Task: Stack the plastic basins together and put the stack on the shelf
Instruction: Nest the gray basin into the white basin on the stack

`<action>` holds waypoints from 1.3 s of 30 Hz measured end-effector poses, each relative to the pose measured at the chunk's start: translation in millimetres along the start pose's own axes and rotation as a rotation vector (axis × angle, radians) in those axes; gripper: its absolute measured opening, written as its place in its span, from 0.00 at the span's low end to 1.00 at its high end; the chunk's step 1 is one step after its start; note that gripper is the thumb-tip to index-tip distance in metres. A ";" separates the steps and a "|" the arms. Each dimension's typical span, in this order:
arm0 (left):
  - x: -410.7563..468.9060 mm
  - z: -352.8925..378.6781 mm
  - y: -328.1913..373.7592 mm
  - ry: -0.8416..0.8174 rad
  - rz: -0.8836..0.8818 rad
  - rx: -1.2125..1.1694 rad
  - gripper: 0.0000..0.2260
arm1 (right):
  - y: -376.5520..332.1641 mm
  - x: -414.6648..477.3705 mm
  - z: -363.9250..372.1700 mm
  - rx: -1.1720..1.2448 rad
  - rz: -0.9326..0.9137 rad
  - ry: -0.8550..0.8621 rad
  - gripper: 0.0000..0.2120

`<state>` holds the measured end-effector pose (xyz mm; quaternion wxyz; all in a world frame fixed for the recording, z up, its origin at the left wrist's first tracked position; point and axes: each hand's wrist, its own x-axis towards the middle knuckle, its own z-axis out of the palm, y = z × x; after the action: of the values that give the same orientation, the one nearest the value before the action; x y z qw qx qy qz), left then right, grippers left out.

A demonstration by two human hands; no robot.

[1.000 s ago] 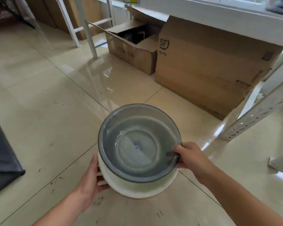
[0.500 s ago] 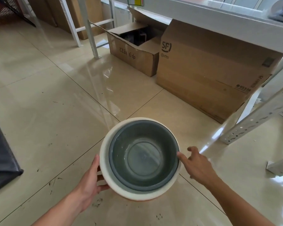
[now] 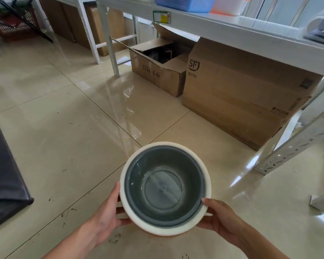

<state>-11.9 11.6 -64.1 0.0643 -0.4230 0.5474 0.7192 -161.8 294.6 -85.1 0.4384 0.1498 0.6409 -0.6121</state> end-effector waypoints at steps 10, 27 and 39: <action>-8.1 -9.1 68.6 -0.082 0.249 -0.376 0.25 | -71.6 -59.3 21.8 0.069 -0.166 -0.021 0.11; -73.8 146.4 428.3 -0.371 0.761 -0.338 0.18 | -414.6 -212.5 -6.2 0.121 -0.737 0.189 0.19; -20.4 236.5 497.5 -0.359 0.760 -0.216 0.21 | -486.9 -138.5 -62.8 0.292 -0.665 0.323 0.20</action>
<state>-402.8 23.0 324.6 -0.1555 -0.0636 0.5661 0.8070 -461.2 299.6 327.8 0.0840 0.0892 0.6215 -0.7738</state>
